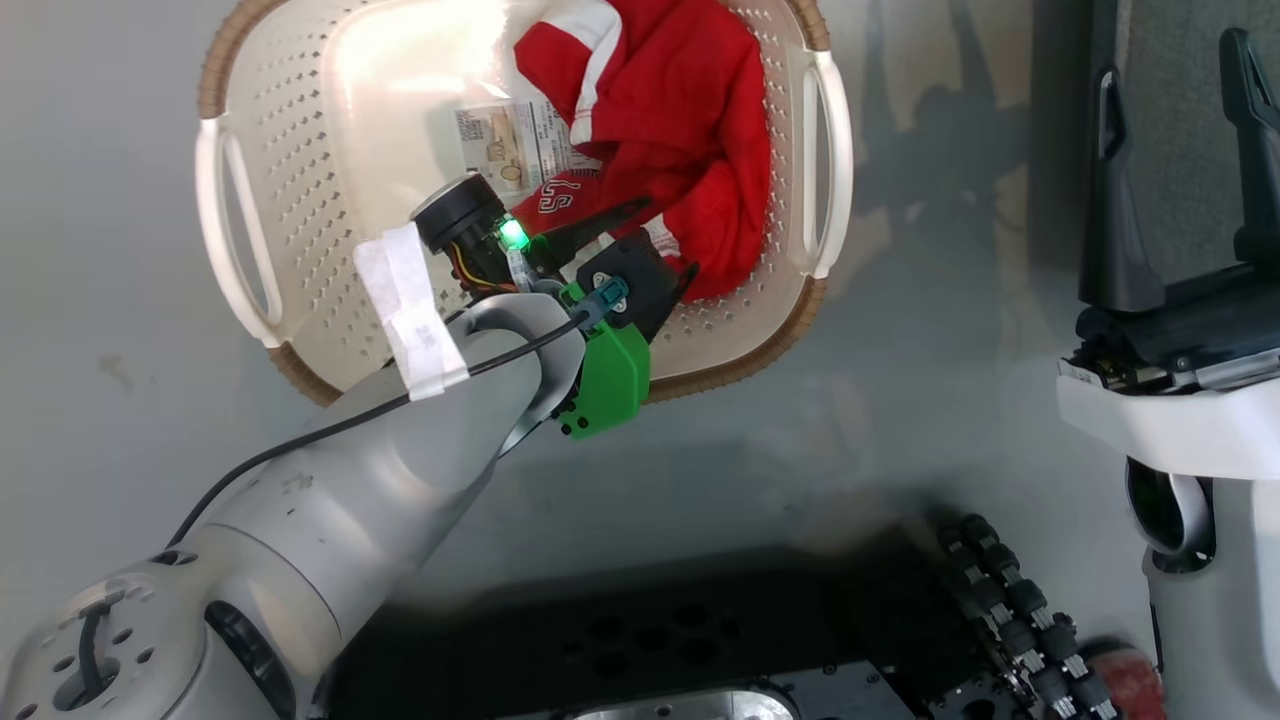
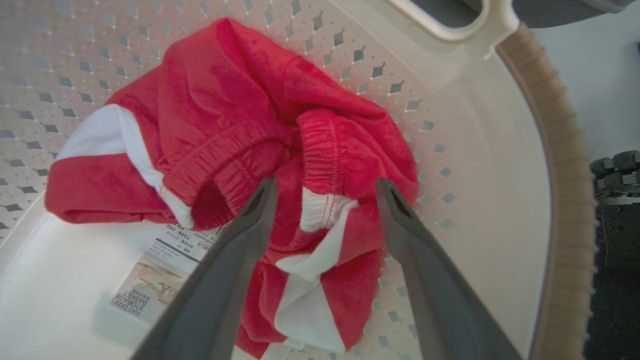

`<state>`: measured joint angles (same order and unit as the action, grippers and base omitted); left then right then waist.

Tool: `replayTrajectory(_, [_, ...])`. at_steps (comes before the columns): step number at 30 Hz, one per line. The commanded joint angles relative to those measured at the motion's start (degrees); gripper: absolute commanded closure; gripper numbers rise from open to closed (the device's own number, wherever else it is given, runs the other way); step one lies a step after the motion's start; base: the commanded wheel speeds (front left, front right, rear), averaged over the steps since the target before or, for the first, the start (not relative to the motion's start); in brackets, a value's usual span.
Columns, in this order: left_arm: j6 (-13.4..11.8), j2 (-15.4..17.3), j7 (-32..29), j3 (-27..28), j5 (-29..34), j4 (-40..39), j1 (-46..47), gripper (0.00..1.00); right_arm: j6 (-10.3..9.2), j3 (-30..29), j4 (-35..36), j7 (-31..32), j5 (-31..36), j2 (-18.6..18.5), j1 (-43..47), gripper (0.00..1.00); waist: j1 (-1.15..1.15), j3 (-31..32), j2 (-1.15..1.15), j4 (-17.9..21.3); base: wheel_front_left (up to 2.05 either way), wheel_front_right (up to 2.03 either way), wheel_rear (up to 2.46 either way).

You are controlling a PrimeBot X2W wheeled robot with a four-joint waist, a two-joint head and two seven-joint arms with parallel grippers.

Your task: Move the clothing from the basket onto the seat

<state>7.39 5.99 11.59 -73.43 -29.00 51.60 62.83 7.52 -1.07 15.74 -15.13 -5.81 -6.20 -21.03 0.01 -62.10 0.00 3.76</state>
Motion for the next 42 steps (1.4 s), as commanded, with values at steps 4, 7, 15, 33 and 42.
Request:
replayTrajectory(4, [0.13, -0.39, -1.34, 0.05, 0.41, 0.39, 0.17, 0.0, -0.06, 0.96, 0.98, -0.02, -0.25, -0.66, 1.25, 0.0, -0.01, -1.23, 0.0, 0.95, 0.0, 0.0, 0.0])
replayTrajectory(7, [0.12, -0.71, -1.71, 0.06, 0.57, 1.13, 0.71, 0.0, -0.06, 1.73, 1.55, -0.02, 0.04, -0.97, 1.52, 0.0, -0.01, -1.53, 0.0, 1.14, 0.0, 0.0, 0.0])
replayTrajectory(15, [0.12, -2.03, -2.45, 0.04, 1.85, 5.04, 1.89, 0.0, -0.06, 3.26, 2.39, -0.02, 0.17, -1.99, 3.28, 0.0, -0.01, -1.85, 0.0, 1.32, 0.0, 0.0, 0.0])
replayTrajectory(33, [0.13, -2.85, -4.68, 0.05, 3.07, 4.48, 0.12, 1.0, -0.06, 4.33, 3.65, -0.02, 0.08, -2.69, 3.68, 0.0, -0.01, -1.76, 0.0, 1.49, 0.0, 0.0, 0.0])
replayTrajectory(42, [0.12, -2.92, -0.39, 0.04, 1.12, 5.65, 2.95, 1.0, -0.06, 3.52, 3.03, -0.02, -0.12, -2.45, 1.26, 0.0, -0.01, -1.87, 0.0, -0.89, 0.0, 0.0, 0.0])
